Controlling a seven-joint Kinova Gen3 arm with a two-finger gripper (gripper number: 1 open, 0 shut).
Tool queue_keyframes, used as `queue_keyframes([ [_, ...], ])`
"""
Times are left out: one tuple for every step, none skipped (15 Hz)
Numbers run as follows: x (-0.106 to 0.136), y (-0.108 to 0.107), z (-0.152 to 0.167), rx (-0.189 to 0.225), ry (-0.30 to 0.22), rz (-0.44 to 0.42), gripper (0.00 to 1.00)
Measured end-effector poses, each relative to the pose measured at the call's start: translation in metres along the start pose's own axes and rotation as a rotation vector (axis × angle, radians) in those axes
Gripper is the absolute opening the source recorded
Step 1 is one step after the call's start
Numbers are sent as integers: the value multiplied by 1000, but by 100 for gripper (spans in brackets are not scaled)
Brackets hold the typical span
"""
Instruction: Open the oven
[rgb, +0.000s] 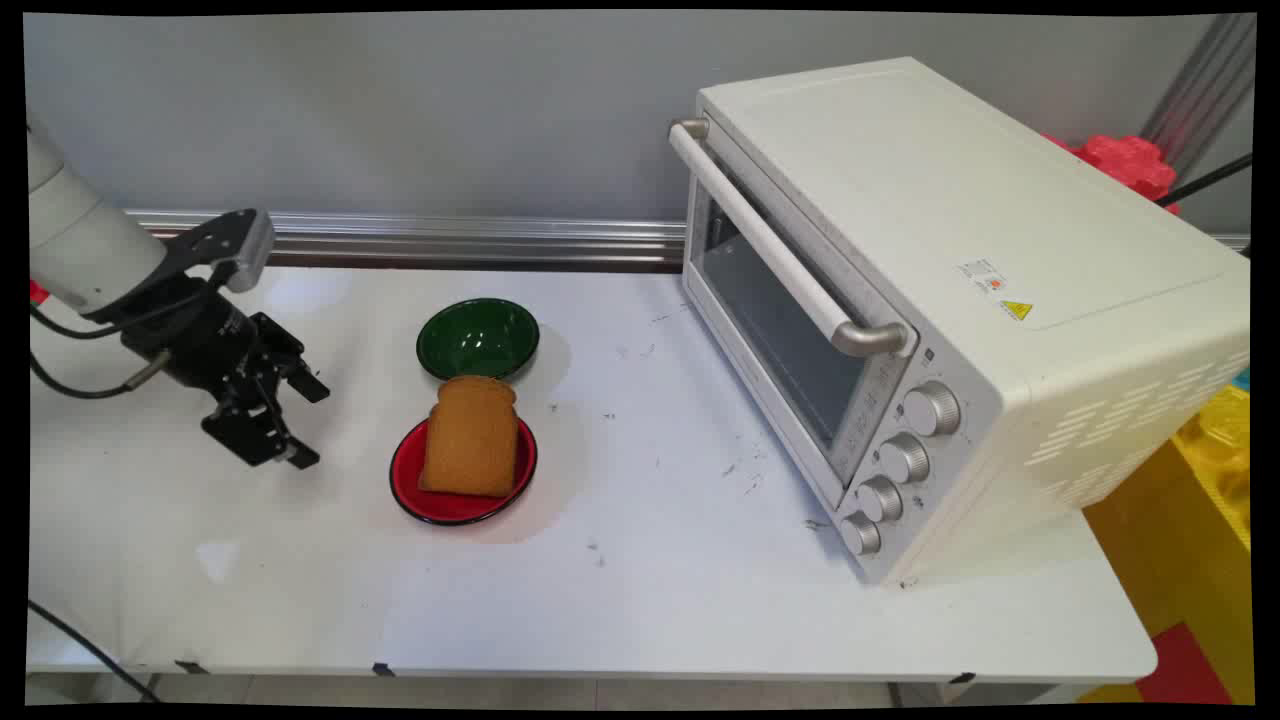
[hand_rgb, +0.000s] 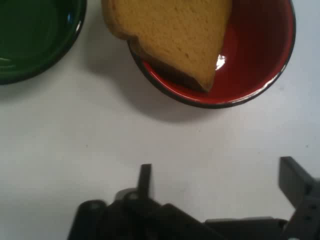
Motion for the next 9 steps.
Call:
queue_keyframes([
  [2, 0, -1, 2, -2, -7, 0],
  [5, 0, -2, 5, -2, -11, 0],
  [7, -1, -3, 7, -3, -15, 0],
  [9, -1, -4, 9, -3, -20, 0],
  [12, -1, -5, 12, -1, -28, 0],
  [16, -2, -6, 17, 3, -37, 0],
  [21, -2, -8, 21, 6, -45, 0],
  [24, -2, -10, 24, 9, -51, 0],
  [30, -2, -13, 28, 12, -59, 0],
])
